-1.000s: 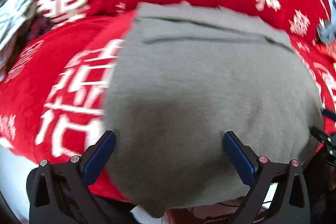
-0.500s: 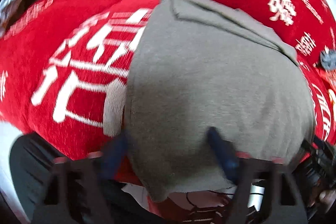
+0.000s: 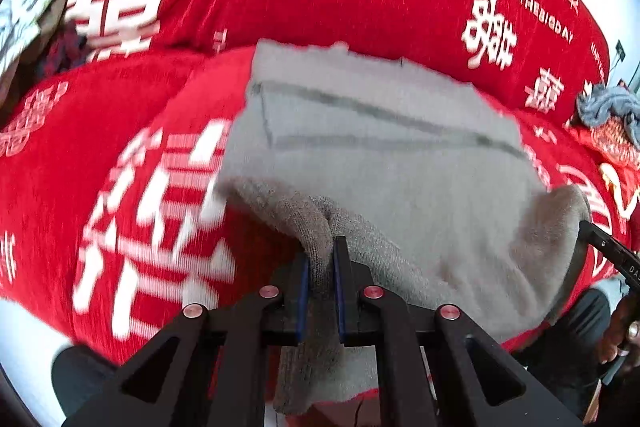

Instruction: Fold small clothes

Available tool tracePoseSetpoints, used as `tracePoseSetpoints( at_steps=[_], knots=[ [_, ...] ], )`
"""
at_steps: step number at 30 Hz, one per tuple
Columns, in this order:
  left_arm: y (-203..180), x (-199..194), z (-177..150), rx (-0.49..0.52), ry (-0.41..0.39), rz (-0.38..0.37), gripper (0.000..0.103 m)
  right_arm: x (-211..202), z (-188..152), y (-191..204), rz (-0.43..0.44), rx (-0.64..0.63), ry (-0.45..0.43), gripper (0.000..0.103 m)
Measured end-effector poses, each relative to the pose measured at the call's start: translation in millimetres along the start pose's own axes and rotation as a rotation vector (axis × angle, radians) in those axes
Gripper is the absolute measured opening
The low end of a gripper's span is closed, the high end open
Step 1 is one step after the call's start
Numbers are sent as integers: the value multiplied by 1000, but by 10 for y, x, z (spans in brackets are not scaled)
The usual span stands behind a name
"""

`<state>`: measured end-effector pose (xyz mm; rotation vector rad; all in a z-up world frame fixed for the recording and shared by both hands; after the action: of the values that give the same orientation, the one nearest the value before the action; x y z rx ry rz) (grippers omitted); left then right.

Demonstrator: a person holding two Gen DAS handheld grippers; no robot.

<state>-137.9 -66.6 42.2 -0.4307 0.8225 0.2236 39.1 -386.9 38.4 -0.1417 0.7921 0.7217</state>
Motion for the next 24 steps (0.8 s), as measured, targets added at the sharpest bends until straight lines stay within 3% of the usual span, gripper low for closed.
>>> tracePoseSetpoints(
  at_steps=[3, 6, 12, 13, 14, 15, 16, 18, 20, 24],
  knots=[
    [33, 74, 293, -10, -49, -3, 12, 122, 294, -93, -14, 52, -45, 13],
    [178, 303, 508, -60, -42, -1, 12, 342, 473, -203, -33, 93, -32, 13],
    [372, 575, 442, -124, 16, -49, 13, 789, 445, -280, -86, 72, 71, 14],
    [405, 563, 424, -141, 17, -68, 29, 799, 433, -297, -78, 81, 80, 18],
    [427, 550, 409, -158, 20, -83, 65, 795, 427, -315, -68, 97, 84, 18],
    [456, 513, 392, -181, 12, -102, 81, 763, 418, -330, -49, 116, 84, 23],
    [489, 407, 355, -205, -32, -124, 90, 733, 415, -337, -36, 121, 81, 29],
    [492, 291, 295, -201, -59, -126, 90, 612, 374, -350, -32, 121, 53, 62],
    [461, 225, 194, -177, -44, -138, 90, 519, 306, -372, -43, 123, 34, 67],
    [369, 303, 15, -119, 7, -129, 90, 479, 90, -464, -33, 156, 77, 67]
  ],
)
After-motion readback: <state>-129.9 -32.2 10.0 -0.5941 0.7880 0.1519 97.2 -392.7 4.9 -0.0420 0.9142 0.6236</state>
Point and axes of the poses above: each gripper's, at about its wrist camera, not at the fingertips, and x roughly the way its jaws point, y to its left, z to its top, the point moved 3 cm from there along x, roughly the way its jaws point, and after that the axes turned 8 degrees about -z, right-handed, at the moved point
